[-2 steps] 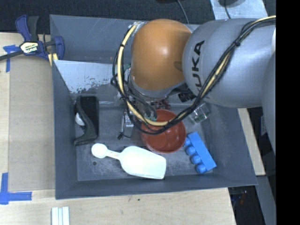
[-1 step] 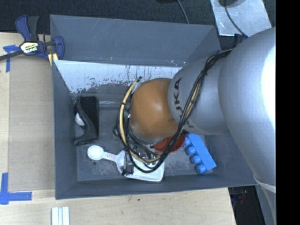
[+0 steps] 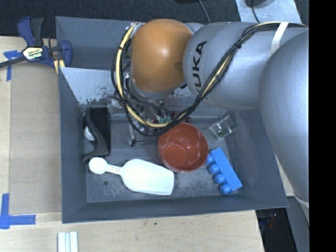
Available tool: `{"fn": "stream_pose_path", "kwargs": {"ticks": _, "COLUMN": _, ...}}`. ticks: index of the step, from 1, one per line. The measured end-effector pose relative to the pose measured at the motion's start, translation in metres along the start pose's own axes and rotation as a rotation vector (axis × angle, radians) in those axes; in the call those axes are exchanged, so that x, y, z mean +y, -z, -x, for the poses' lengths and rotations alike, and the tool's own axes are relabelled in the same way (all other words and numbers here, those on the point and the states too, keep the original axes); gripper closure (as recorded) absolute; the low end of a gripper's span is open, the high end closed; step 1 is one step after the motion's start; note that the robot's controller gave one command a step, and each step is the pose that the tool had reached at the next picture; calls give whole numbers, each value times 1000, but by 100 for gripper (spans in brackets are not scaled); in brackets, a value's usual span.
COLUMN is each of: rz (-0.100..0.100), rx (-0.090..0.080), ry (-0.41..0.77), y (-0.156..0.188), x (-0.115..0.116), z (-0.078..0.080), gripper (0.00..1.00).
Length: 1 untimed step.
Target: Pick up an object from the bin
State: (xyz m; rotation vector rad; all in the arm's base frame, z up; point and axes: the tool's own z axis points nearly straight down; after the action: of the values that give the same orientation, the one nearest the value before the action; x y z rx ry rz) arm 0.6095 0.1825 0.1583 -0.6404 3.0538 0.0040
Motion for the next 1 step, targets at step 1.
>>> {"fn": "stream_pose_path", "kwargs": {"ticks": 1, "rz": -1, "rx": 35, "ry": -270, "y": -86, "x": 8, "z": -112, "gripper": 0}}
